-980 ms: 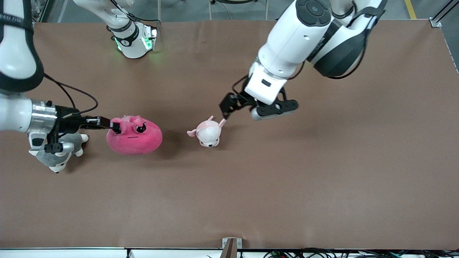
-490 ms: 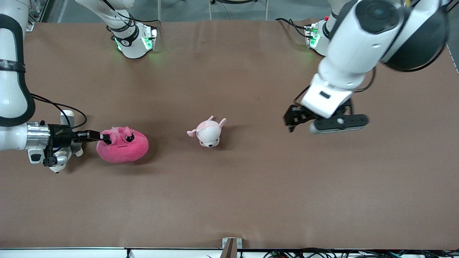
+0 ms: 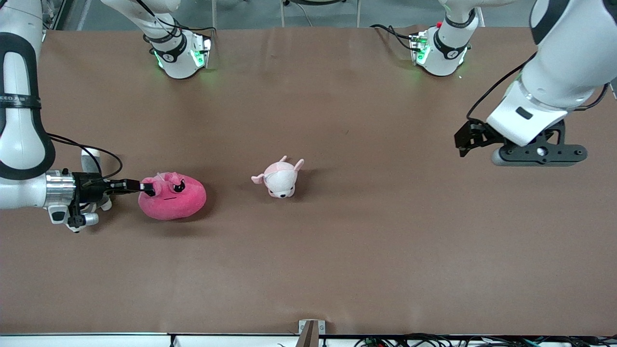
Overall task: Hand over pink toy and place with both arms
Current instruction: 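Lower the pink plush beside the grey cat and open the right gripper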
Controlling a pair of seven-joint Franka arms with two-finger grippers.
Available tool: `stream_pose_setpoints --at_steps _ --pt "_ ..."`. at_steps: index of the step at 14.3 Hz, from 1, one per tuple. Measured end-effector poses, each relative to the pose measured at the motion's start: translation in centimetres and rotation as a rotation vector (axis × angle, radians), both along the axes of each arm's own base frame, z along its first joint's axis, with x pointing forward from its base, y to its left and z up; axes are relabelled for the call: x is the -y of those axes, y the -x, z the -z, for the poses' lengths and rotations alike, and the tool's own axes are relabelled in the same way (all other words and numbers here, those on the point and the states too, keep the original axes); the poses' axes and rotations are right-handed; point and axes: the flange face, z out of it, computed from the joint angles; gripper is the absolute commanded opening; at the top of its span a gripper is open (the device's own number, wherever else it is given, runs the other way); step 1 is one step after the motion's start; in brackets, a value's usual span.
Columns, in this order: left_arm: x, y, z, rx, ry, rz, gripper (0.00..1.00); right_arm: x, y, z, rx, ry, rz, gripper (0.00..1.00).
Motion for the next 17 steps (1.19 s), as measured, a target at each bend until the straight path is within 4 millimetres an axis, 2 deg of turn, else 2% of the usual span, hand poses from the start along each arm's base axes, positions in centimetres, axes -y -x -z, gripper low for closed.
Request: stream_pose_setpoints --at_steps 2,5,8,9,10,11,14,17 --pt "-1.9 2.1 -0.2 -0.032 0.007 0.001 1.0 0.3 0.0 0.9 -0.009 -0.006 0.001 0.0" --pt "-3.6 5.2 -0.8 -0.042 -0.006 -0.018 1.0 0.3 -0.1 1.9 -0.02 -0.025 0.007 0.01" --pt "-4.9 6.1 -1.3 -0.043 -0.012 -0.039 1.0 0.3 -0.1 2.7 -0.032 -0.032 0.009 0.02" --pt "-5.4 6.0 -1.3 -0.044 -0.012 -0.039 1.0 0.3 -0.1 3.0 -0.035 -0.034 0.01 0.07" --pt "-5.8 5.9 -1.3 -0.045 -0.012 -0.036 1.0 0.3 -0.1 3.1 -0.038 -0.036 0.012 0.5" --pt "-6.2 5.9 -1.2 -0.047 -0.012 -0.037 1.0 0.3 -0.1 3.2 -0.039 -0.037 0.013 0.99" --pt "-6.4 5.8 -1.2 -0.048 -0.012 -0.035 1.0 0.3 -0.2 3.2 -0.053 -0.038 0.036 1.0" --pt "-6.6 5.8 -1.2 -0.048 -0.012 -0.037 1.0 0.4 -1.3 1.1 -0.05 -0.018 0.083 1.0"
